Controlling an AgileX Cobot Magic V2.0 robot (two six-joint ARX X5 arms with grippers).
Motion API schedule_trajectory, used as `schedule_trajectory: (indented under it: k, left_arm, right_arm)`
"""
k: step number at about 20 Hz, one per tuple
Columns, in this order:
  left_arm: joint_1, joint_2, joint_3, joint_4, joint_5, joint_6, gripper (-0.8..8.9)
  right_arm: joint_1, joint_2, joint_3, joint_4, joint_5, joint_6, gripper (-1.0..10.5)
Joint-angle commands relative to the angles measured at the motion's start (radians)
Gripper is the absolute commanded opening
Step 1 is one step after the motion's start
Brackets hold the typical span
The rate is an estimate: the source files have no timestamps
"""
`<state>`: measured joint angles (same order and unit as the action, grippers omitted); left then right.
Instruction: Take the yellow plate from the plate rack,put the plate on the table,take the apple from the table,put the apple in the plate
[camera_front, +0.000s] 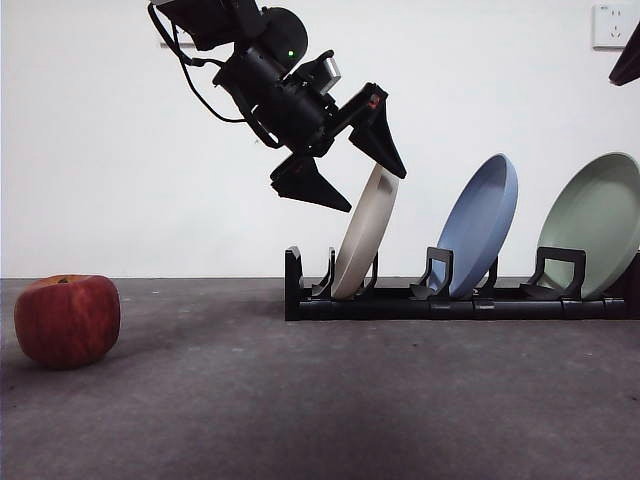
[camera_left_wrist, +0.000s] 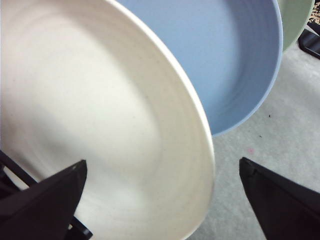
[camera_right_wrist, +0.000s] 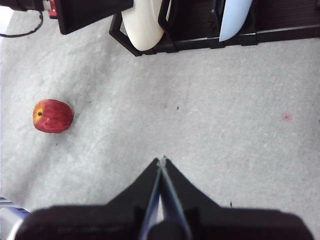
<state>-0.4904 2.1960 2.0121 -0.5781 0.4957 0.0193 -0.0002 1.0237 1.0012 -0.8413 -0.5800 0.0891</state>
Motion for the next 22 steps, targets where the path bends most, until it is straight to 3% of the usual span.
schedule_trajectory:
  k: [1,4,6,10,13,22]
  left_arm:
    - [-0.002,0.009,-0.003,0.012,0.014,0.017,4.06]
    - [-0.011,0.013,-0.003,0.018,0.065,0.017,3.74]
    - [-0.018,0.013,-0.003,0.02,0.06,0.019,2.2]
    - [-0.019,0.013,-0.003,0.024,0.056,0.018,1.44]
    - [-0.022,0.013,-0.003,0.022,0.057,0.011,-0.1]
    - [-0.019,0.013,-0.003,0.023,0.055,0.011,-0.09]
  right_arm:
    - [0.001,0.002,0.004,0.002,0.013,-0.014,0.0]
    - [0.001,0.002,0.004,0.003,0.027,-0.018,0.0]
    - [0.001,0.002,0.004,0.001,0.039,-0.023,0.0]
    - [0.001,0.002,0.004,0.002,0.039,-0.023,0.0]
    - [0.001,0.002,0.004,0.002,0.039,-0.023,0.0]
    - [0.001,0.002,0.004,0.002,0.039,-0.022,0.0]
